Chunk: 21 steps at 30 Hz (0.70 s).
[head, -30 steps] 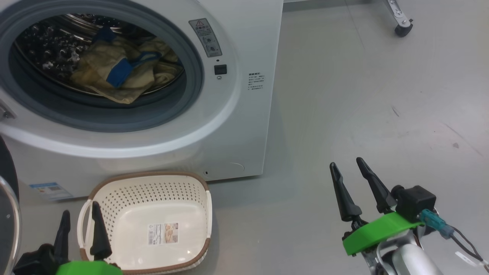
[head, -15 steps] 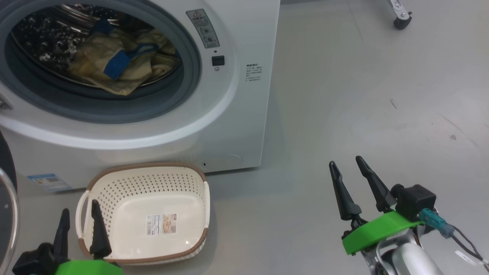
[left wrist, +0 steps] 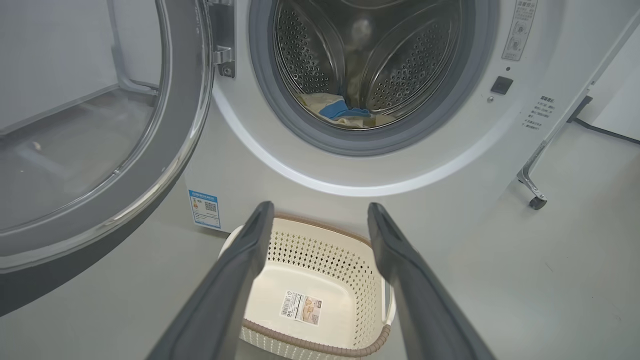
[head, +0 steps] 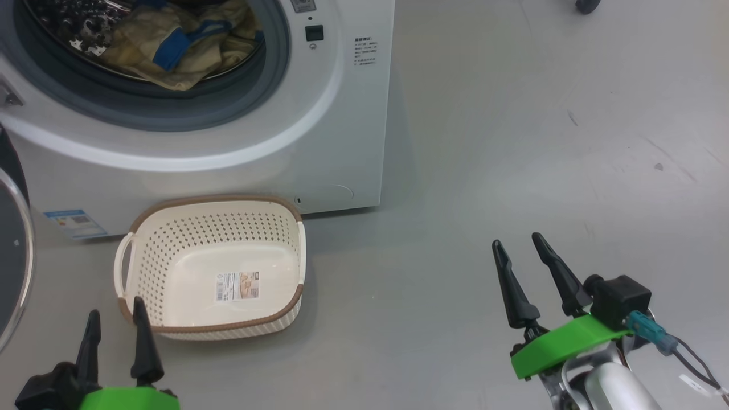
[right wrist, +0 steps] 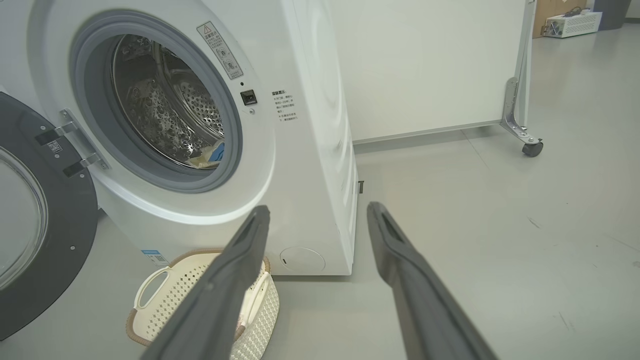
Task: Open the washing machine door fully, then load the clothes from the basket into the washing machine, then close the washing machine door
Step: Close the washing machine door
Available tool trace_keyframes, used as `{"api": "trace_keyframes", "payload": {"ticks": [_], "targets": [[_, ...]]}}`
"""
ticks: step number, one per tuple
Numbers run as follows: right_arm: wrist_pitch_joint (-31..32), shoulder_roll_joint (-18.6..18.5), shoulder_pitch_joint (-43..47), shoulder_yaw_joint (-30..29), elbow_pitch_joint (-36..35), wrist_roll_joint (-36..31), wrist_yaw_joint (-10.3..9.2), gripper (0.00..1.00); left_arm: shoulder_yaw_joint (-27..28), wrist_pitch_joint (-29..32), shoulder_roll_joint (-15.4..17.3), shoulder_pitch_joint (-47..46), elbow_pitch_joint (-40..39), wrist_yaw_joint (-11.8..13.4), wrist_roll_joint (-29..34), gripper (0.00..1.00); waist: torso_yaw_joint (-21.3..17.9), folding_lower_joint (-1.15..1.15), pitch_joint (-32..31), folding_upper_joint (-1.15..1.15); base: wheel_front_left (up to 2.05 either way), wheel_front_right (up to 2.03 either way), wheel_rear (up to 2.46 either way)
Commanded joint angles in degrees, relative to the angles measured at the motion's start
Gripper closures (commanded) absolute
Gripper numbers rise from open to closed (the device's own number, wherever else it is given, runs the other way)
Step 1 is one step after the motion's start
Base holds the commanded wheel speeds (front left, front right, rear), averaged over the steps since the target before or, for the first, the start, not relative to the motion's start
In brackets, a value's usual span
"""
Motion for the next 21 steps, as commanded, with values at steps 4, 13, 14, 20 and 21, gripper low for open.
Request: {"api": "trace_keyframes", "payload": {"ticks": [4,13,14,20,21], "targets": [[-0.37,-0.12,-2.22,1.03,-2.02,0.06,0.26,0.0,2.09,-0.64,0.46,-1.68,-2.49,0.09,0.18,0.0,0.15,0.0,0.22,0.0,-0.29,0.29,0.0],[-0.37,-0.12,-2.42,0.77,-2.04,-0.21,0.26,0.0,2.74,-0.64,0.46,-2.12,-3.71,0.02,0.34,0.0,1.15,0.0,0.34,0.0,0.0,0.0,0.0],[-0.37,-0.12,-2.5,0.77,-2.06,-0.29,0.26,0.0,2.95,-0.64,0.46,-2.12,-4.01,0.1,0.21,0.0,1.42,0.0,0.36,0.0,0.0,0.0,0.0],[-0.37,-0.12,-3.11,0.77,-2.0,-1.25,0.26,0.0,3.23,-0.64,0.46,-1.99,-5.11,0.47,-0.04,0.0,4.25,0.0,0.36,0.0,0.0,0.0,0.0],[-0.37,-0.12,-3.24,0.77,-2.0,-1.41,0.26,0.0,3.23,-0.64,0.46,-1.9,-5.31,0.58,-0.15,0.0,4.82,0.0,0.31,0.0,0.0,0.0,0.0]]}}
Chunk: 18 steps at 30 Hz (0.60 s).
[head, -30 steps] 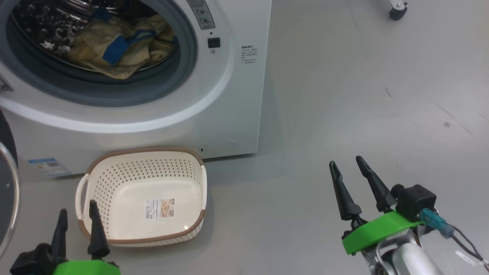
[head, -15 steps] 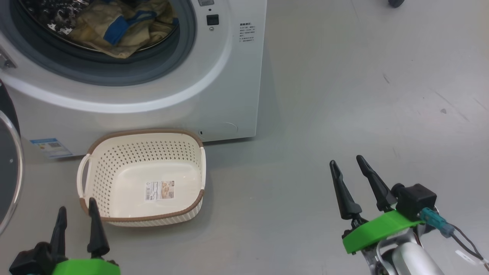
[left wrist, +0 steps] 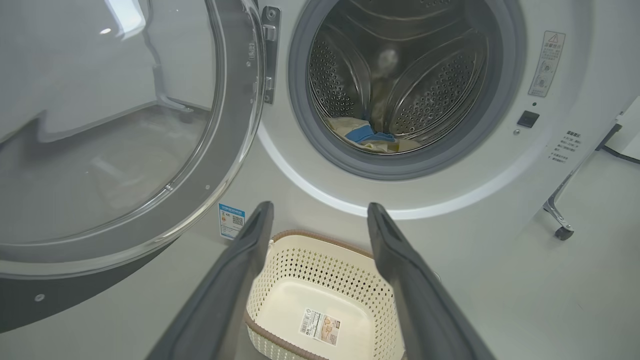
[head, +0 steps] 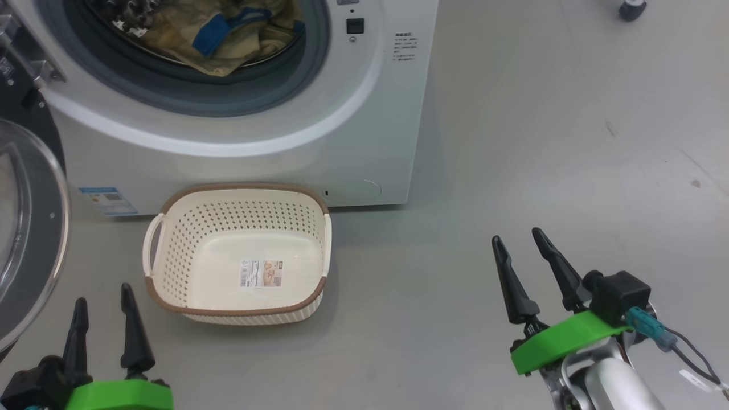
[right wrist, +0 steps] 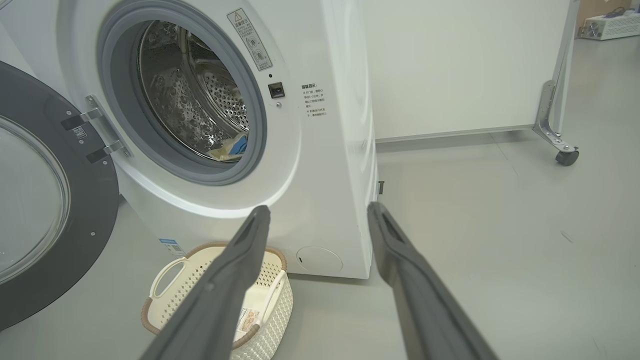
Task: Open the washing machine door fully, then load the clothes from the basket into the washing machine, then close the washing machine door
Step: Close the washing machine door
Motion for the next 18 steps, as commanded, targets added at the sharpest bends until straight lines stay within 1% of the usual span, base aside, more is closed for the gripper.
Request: {"api": "trace_keyframes", "payload": {"ticks": [1,18], "targets": [[-0.37,-0.15,-2.89,0.94,-1.96,-0.48,0.26,0.0,2.16,-0.64,0.52,-1.61,-2.23,0.21,-0.21,0.0,1.38,0.0,-0.09,0.0,0.0,0.0,0.0],[-0.37,-1.86,-5.11,2.08,-1.49,-1.48,0.26,0.0,0.76,-0.65,0.52,-0.47,-3.84,2.06,-2.46,0.0,14.85,0.0,-0.52,0.0,0.0,0.0,0.0]]}}
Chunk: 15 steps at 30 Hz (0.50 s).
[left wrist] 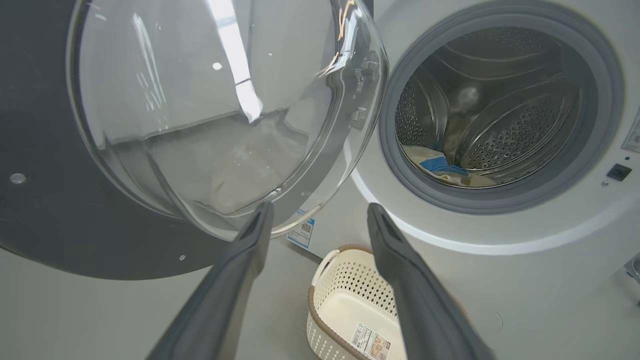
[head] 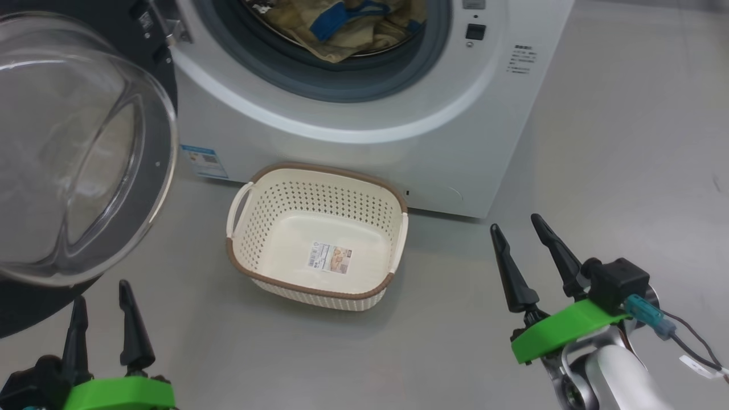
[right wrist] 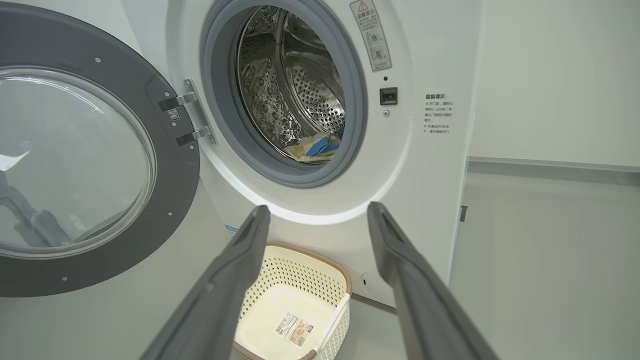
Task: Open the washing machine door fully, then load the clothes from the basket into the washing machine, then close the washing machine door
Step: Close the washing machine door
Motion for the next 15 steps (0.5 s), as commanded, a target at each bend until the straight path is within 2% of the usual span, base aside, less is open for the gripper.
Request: {"api": "trace_keyframes", "payload": {"ticks": [1,9,15], "targets": [[-0.37,-0.78,-2.86,1.43,-1.6,-0.48,0.26,0.0,1.47,-0.65,0.52,-0.63,-2.03,0.44,-0.37,0.0,2.54,0.0,-0.17,0.0,0.0,0.0,0.0],[-0.37,-1.85,-4.48,3.09,-1.0,-0.36,0.26,0.0,1.23,-0.65,0.52,-0.16,-2.41,1.66,-1.58,0.0,7.77,0.0,-0.12,0.0,0.0,0.0,0.0],[-0.37,-2.31,-5.14,3.64,-0.8,-0.28,0.26,0.0,1.59,-0.65,0.52,0.06,-2.66,2.25,-1.64,0.0,10.05,0.0,-0.09,0.0,0.0,0.0,0.0]]}}
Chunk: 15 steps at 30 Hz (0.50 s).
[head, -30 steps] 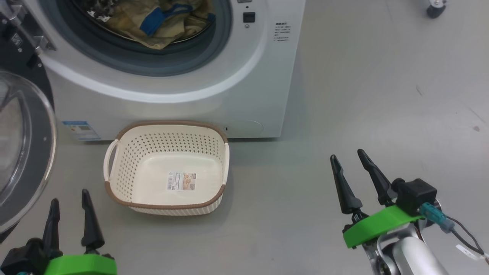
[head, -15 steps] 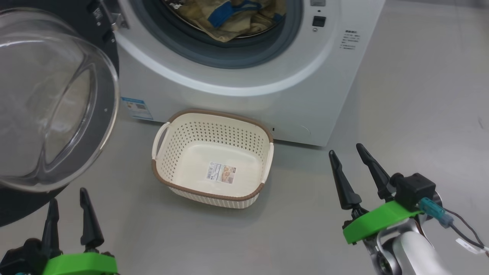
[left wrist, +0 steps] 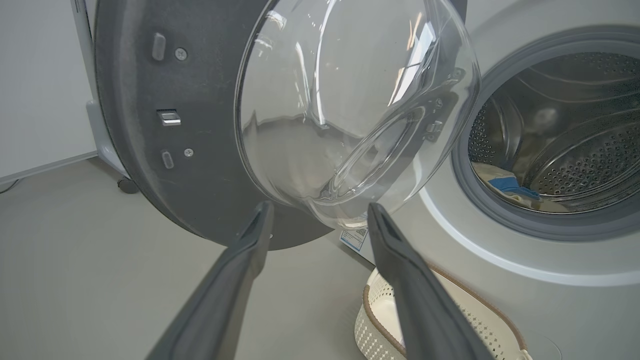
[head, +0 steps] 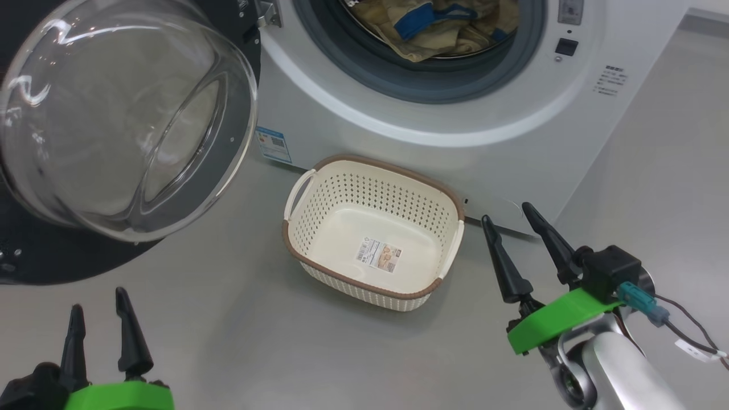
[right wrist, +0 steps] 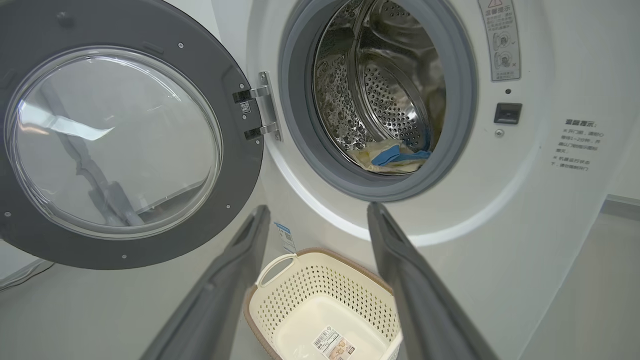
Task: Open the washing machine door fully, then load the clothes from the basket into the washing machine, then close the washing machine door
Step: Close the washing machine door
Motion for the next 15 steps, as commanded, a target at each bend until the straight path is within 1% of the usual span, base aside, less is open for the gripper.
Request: {"api": "trace_keyframes", "payload": {"ticks": [1,15], "targets": [[-0.37,-0.76,-2.33,0.94,-1.5,-0.27,0.26,0.0,2.15,-0.65,0.53,-1.02,-2.26,0.4,-0.18,0.0,0.63,0.0,-0.04,0.0,0.0,0.0,0.0],[-0.37,-1.27,-1.49,1.27,-1.1,-0.17,0.26,0.0,3.04,-0.65,0.53,-0.71,-2.27,1.23,-1.15,0.0,4.19,0.0,-1.16,0.0,0.0,0.0,0.0]]}}
